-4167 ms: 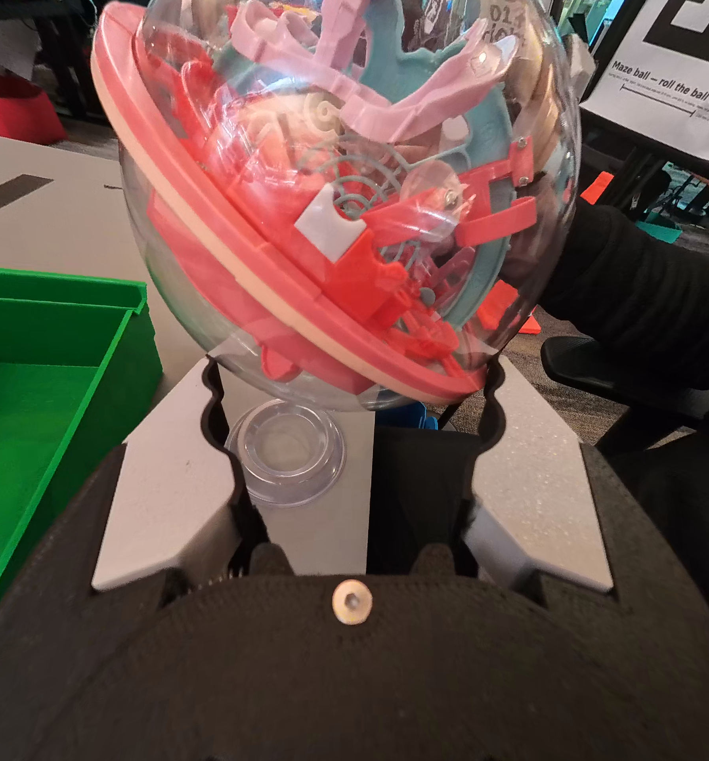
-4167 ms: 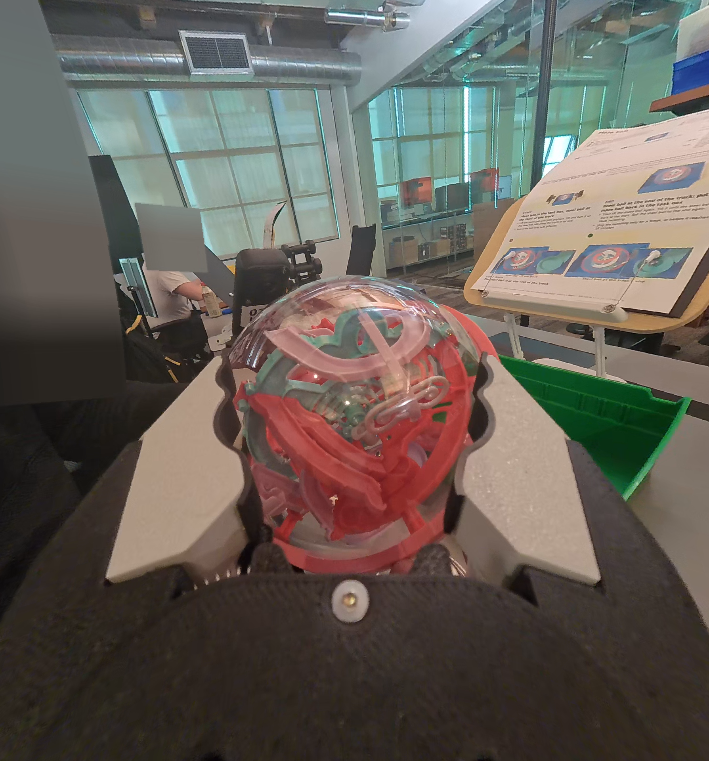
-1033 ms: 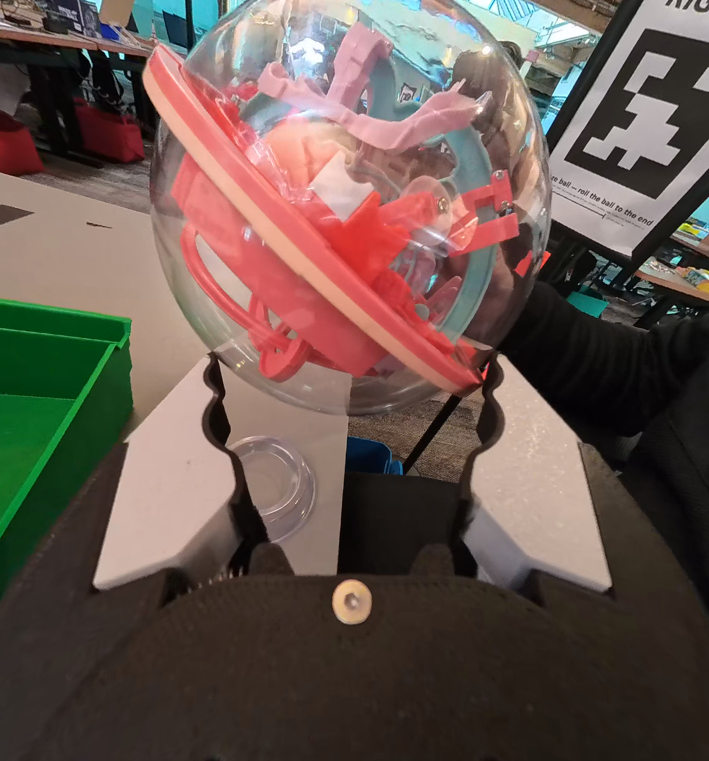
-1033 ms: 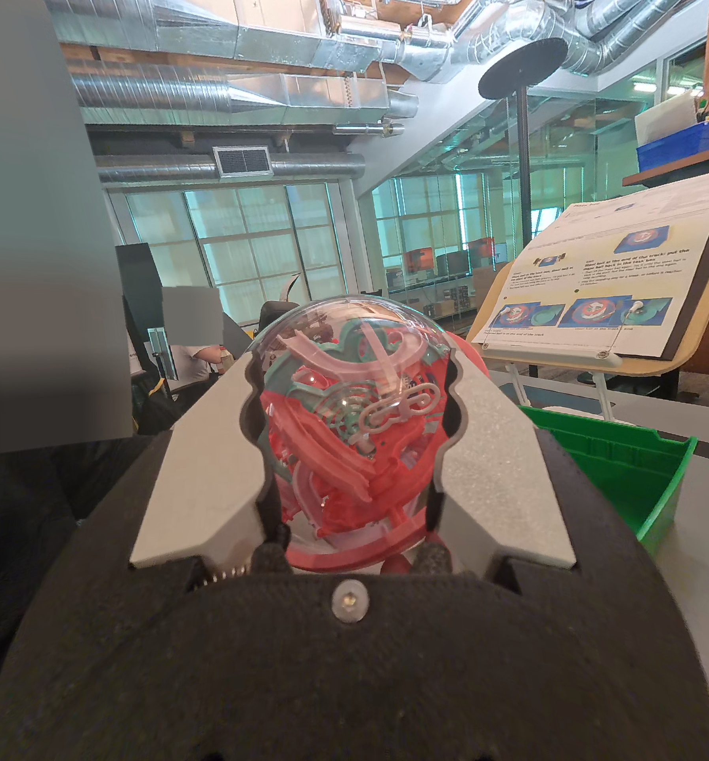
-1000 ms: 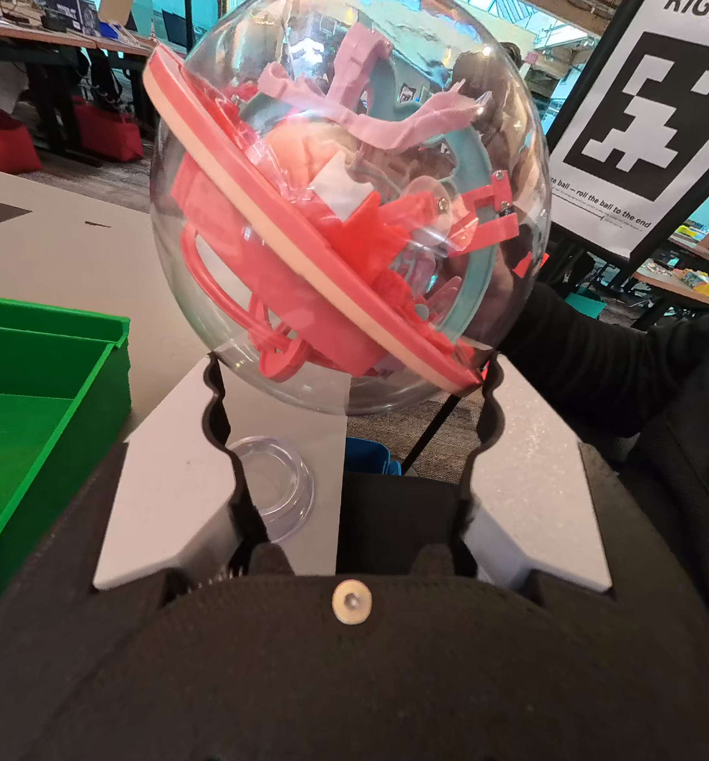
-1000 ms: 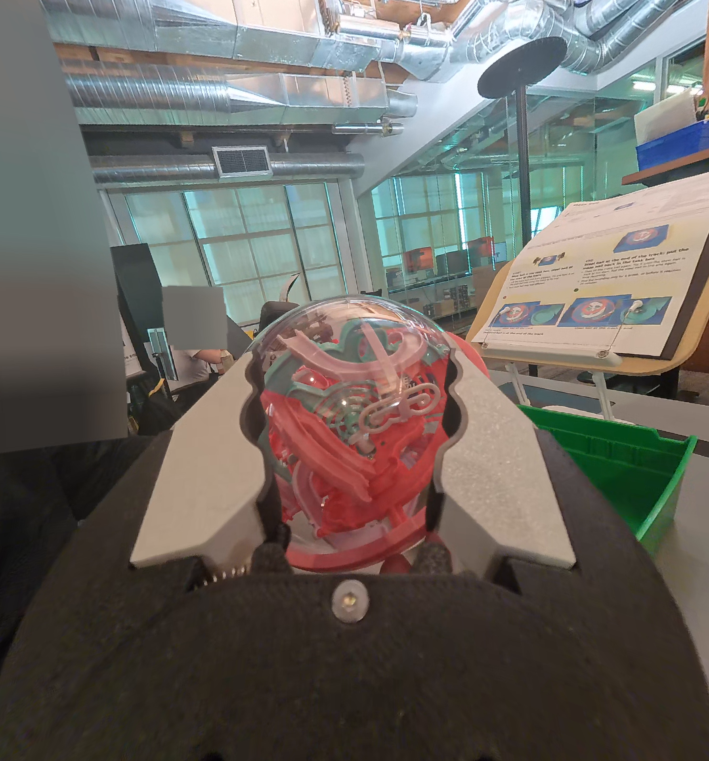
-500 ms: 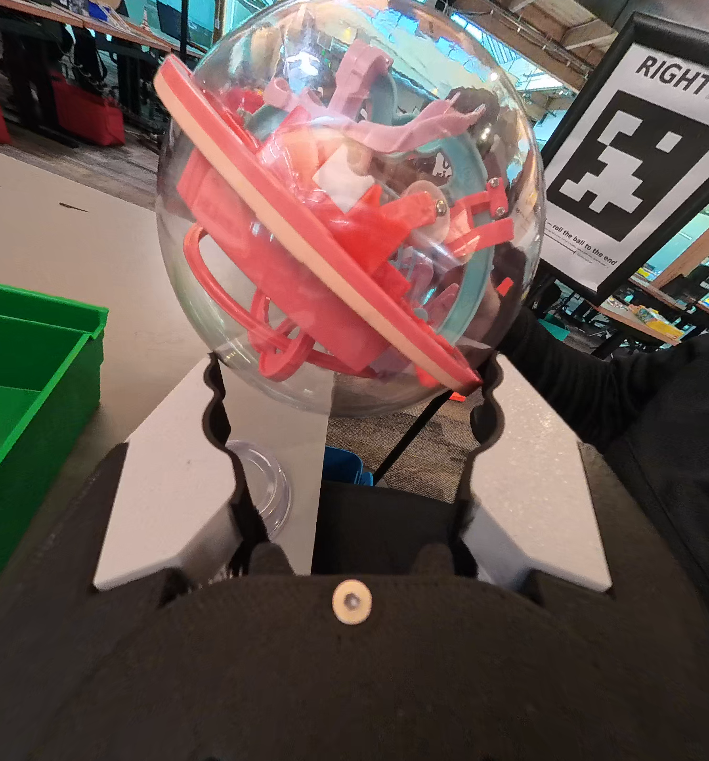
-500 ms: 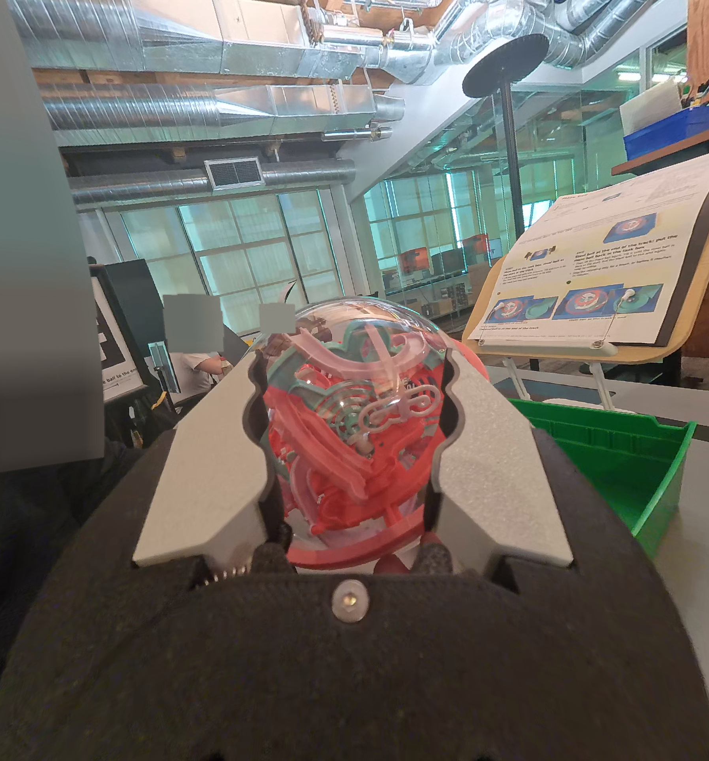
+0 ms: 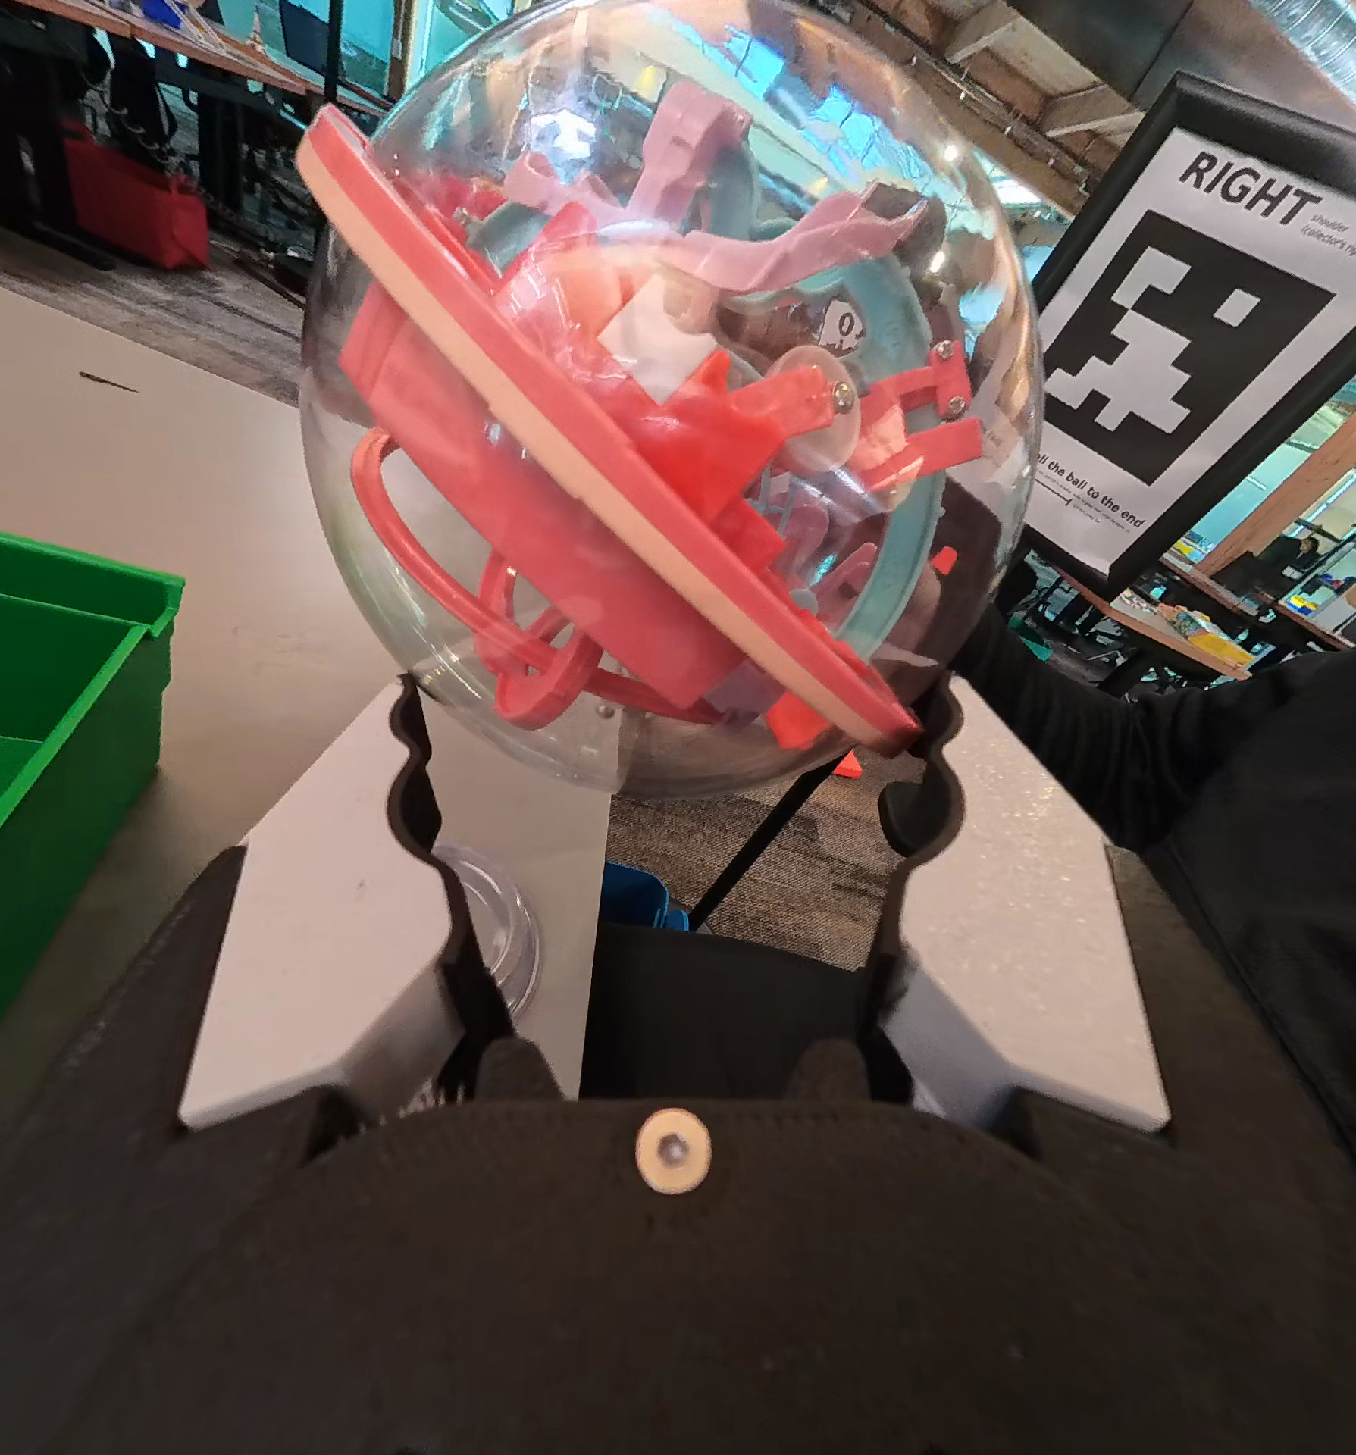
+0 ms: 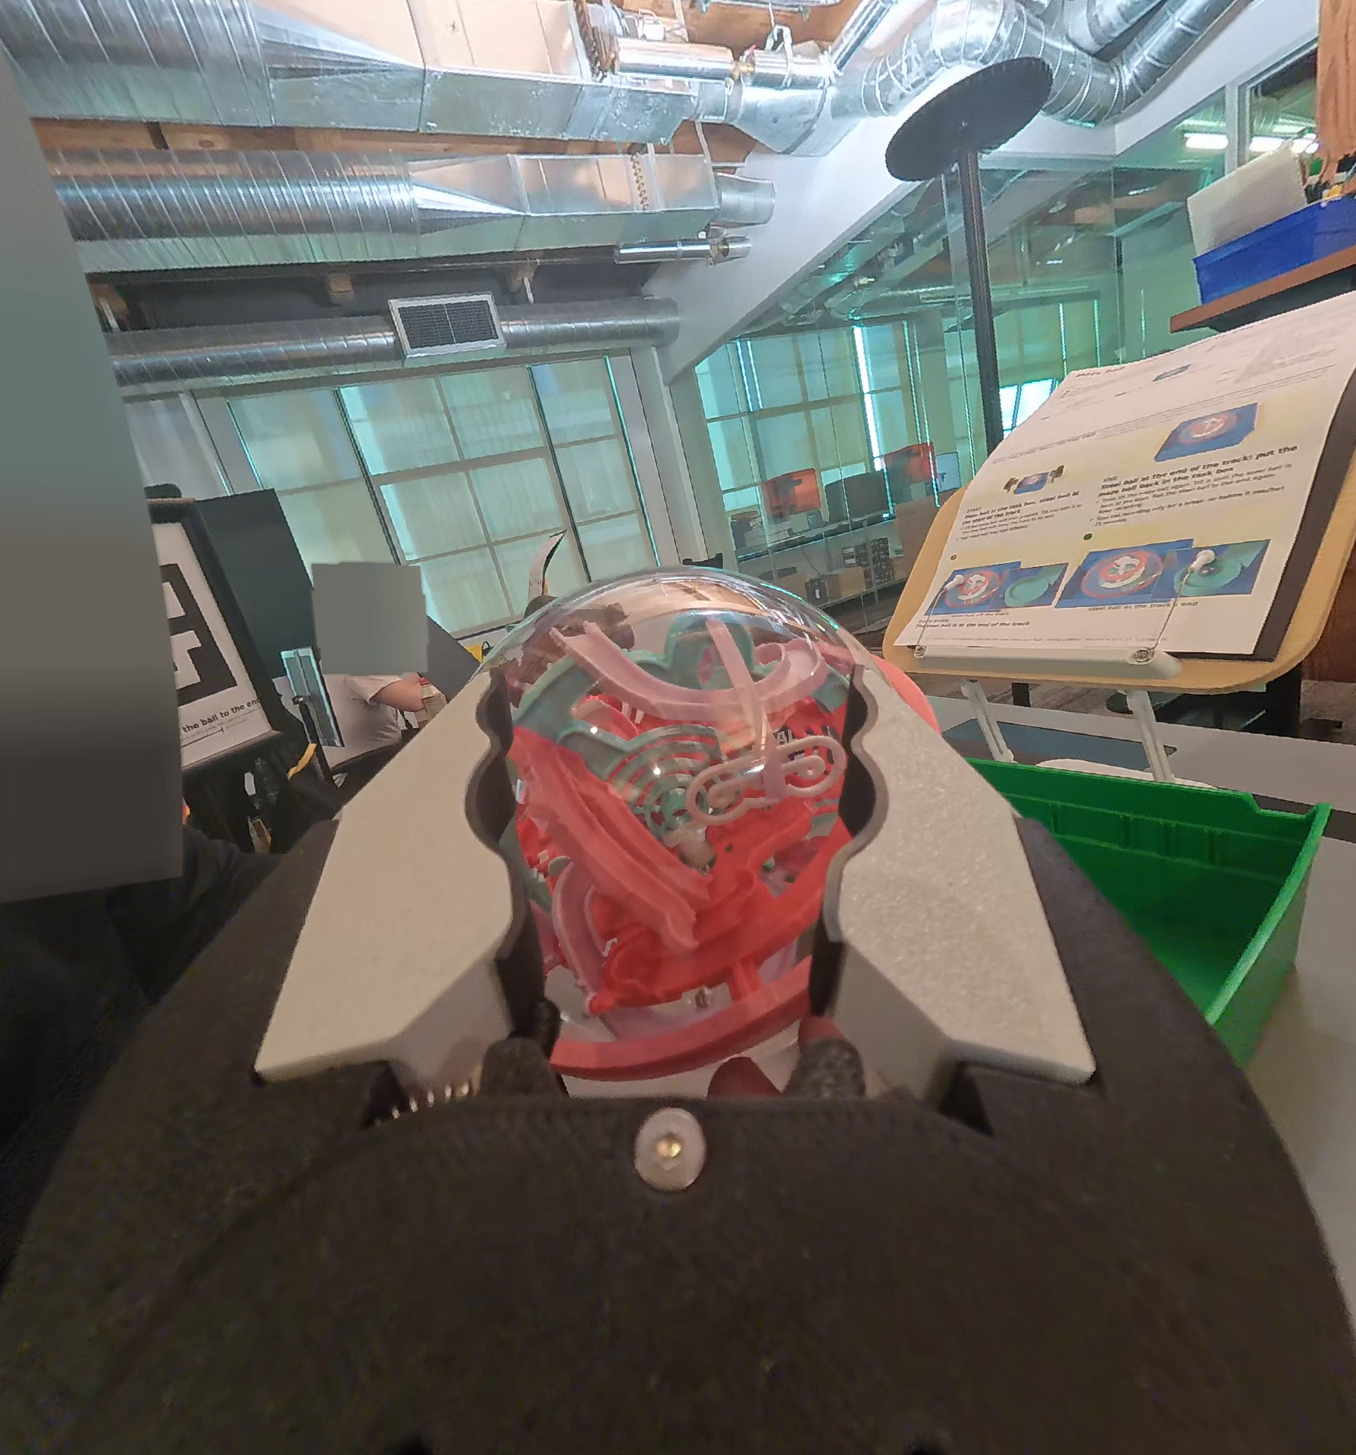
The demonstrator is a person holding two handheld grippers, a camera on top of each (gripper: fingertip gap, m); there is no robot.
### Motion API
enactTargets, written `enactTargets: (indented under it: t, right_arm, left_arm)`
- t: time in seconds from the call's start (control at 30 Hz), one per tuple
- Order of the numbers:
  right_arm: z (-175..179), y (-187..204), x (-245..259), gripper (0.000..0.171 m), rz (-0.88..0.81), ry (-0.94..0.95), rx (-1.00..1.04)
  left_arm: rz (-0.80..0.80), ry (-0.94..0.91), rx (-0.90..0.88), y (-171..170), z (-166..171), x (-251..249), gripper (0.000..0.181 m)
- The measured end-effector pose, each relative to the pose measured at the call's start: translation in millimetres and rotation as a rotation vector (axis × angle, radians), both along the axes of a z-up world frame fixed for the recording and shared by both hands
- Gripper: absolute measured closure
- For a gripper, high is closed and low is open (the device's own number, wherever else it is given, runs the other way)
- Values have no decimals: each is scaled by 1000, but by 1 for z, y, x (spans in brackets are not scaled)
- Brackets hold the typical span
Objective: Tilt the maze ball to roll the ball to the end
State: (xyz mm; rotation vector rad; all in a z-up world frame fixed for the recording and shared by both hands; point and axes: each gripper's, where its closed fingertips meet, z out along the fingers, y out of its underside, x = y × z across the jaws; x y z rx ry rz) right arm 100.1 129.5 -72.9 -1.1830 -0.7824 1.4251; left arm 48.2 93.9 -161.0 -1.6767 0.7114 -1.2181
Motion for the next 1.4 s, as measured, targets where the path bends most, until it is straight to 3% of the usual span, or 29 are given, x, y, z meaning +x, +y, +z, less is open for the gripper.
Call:
enactTargets:
  t: [0.97, 1.4]
  right_arm:
    - [10, -9, 1, 94, -2, 19, 52]
    - [19, -9, 8, 96, -10, 56, 29]
  left_arm:
    - [5, 10, 92, -4, 6, 0, 60]
    - [-1, -39, 47, -8, 16, 5, 60]
